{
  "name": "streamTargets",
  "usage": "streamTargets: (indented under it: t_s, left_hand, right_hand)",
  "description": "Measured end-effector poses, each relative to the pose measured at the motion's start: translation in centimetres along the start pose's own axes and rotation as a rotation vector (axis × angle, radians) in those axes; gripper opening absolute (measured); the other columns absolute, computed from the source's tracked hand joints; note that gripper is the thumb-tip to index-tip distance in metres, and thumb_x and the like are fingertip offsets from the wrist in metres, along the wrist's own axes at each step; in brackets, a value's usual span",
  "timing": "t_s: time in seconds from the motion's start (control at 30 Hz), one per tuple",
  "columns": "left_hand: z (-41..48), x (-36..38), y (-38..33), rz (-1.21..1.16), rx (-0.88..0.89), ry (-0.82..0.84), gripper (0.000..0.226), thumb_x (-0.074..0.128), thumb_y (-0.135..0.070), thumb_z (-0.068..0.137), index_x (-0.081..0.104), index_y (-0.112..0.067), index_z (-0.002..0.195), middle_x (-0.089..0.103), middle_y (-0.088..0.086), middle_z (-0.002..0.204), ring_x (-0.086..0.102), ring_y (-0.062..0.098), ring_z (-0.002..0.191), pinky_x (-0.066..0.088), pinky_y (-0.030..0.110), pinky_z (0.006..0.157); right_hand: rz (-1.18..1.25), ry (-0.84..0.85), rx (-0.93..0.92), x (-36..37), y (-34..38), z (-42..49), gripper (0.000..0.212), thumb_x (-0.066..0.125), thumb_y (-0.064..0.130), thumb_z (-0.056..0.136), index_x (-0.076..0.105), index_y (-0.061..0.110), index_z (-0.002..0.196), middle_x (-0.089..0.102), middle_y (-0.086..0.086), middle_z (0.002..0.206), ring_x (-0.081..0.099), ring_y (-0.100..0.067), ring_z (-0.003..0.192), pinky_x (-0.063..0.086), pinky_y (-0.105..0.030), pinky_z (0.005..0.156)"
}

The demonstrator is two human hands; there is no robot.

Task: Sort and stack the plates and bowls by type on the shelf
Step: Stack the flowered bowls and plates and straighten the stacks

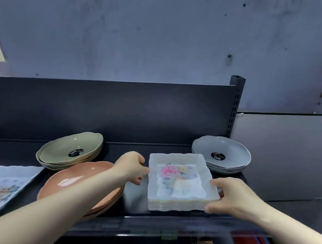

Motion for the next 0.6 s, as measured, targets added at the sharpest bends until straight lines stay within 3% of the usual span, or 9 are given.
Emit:
streamTargets:
  t_s: [0.1,0.13,0.23,0.37,0.43,0.53,0.6]
  left_hand:
    - [-0.3,0.9,0.6,-0.052,-0.086,0.172,0.012,0.058,0.002,0.074,0.055,-0.010,0.072,0.050,0.014,0.079,0.055,0.026,0.066,0.059,0.030,0.065]
    - [-0.2,0.9,0.6,-0.072,-0.108,0.191,0.016,0.054,0.006,0.067,0.057,-0.007,0.075,0.046,0.014,0.077,0.050,0.025,0.066,0.058,0.033,0.068]
    - [1.7,0.4,0.8,-0.046,-0.125,0.129,0.022,0.046,0.007,0.057,0.053,-0.009,0.071,0.039,0.013,0.071,0.045,0.023,0.063,0.055,0.035,0.068]
    - [3.9,-0.6,0.5,-0.052,-0.169,-0.020,0.031,0.037,0.015,0.059,0.026,-0.014,0.051,0.023,0.006,0.059,0.024,0.018,0.057,0.035,0.030,0.057]
    - [5.1,-0.9,0.4,-0.034,-0.172,-0.105,0.034,0.037,0.013,0.064,0.023,-0.015,0.051,0.021,0.002,0.058,0.018,0.017,0.059,0.024,0.025,0.052]
    - [7.0,-0.9,1.0,-0.021,-0.182,-0.152,0.021,0.046,0.003,0.071,0.055,-0.012,0.061,0.045,0.002,0.066,0.031,0.017,0.064,0.028,0.025,0.052]
    - [8.2,-0.8,1.5,-0.052,-0.169,-0.135,0.028,0.044,0.003,0.068,0.063,-0.018,0.073,0.050,0.003,0.072,0.035,0.018,0.070,0.030,0.026,0.055]
  right_hand:
    - [-0.063,-0.128,-0.031,1.2,0.0,0.8,0.038,0.069,0.039,0.054,0.059,0.012,0.078,0.062,0.000,0.072,0.050,-0.020,0.068,0.044,-0.033,0.061]
    - [-0.038,-0.138,-0.039,1.5,0.1,1.2,0.035,0.071,0.036,0.055,0.059,0.012,0.077,0.060,0.000,0.070,0.048,-0.018,0.066,0.040,-0.032,0.058]
    - [0.032,-0.154,-0.054,1.8,0.8,3.0,0.028,0.075,0.030,0.056,0.060,0.014,0.074,0.053,0.004,0.062,0.044,-0.014,0.062,0.032,-0.028,0.053]
    - [0.072,-0.198,-0.038,2.7,1.9,6.6,0.034,0.075,0.032,0.057,0.049,0.011,0.065,0.051,0.003,0.064,0.045,-0.021,0.066,0.029,-0.032,0.052]
    - [0.065,-0.218,-0.033,3.3,2.3,8.4,0.032,0.075,0.029,0.061,0.047,0.014,0.063,0.052,0.003,0.065,0.048,-0.023,0.068,0.027,-0.029,0.048]
    - [0.027,-0.262,-0.023,3.6,2.4,11.0,0.027,0.073,0.025,0.064,0.055,0.007,0.071,0.061,-0.005,0.073,0.056,-0.029,0.075,0.029,-0.033,0.050]
    - [0.034,-0.271,-0.013,3.6,2.3,12.3,0.024,0.071,0.022,0.064,0.056,0.005,0.074,0.062,-0.007,0.074,0.057,-0.031,0.077,0.032,-0.034,0.053]
Point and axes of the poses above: each hand's wrist, its own z-axis towards the middle knuckle, its own x-axis out of the palm, y = z × x, the point moved 2 cm from there along z, towards the middle knuckle
